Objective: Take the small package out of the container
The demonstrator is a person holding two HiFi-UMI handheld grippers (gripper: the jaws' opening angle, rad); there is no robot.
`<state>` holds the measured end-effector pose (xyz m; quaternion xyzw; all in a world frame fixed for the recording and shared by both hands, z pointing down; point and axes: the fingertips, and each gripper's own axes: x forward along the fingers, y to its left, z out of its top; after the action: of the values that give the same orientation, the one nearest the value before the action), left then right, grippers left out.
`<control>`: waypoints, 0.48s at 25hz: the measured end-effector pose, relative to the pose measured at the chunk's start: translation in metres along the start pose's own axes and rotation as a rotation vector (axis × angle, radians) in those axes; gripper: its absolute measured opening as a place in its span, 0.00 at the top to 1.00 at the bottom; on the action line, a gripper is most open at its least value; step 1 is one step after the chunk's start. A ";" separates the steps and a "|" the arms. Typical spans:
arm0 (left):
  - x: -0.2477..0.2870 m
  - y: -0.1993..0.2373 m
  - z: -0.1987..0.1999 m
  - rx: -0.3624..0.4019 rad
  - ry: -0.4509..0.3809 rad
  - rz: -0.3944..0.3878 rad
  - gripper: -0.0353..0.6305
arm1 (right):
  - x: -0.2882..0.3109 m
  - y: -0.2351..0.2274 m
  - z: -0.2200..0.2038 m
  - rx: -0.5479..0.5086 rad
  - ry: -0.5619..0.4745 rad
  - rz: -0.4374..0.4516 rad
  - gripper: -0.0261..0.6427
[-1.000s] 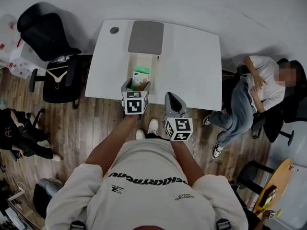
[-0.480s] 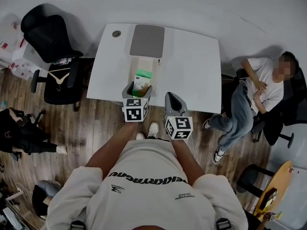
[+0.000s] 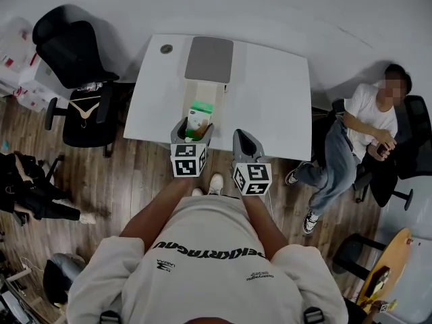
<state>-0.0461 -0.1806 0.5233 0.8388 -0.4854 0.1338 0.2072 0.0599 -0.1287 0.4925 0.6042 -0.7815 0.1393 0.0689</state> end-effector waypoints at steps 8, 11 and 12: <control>-0.014 0.002 0.003 0.014 -0.048 -0.007 0.41 | 0.003 0.002 -0.001 0.000 -0.001 0.001 0.96; -0.019 0.003 0.005 0.025 -0.070 -0.009 0.41 | 0.003 0.005 -0.002 -0.001 -0.002 0.004 0.96; -0.020 0.003 0.005 0.028 -0.076 -0.008 0.41 | 0.004 0.005 -0.002 -0.001 -0.003 0.005 0.96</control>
<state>-0.0585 -0.1695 0.5107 0.8481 -0.4874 0.1080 0.1773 0.0536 -0.1301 0.4947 0.6023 -0.7833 0.1381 0.0679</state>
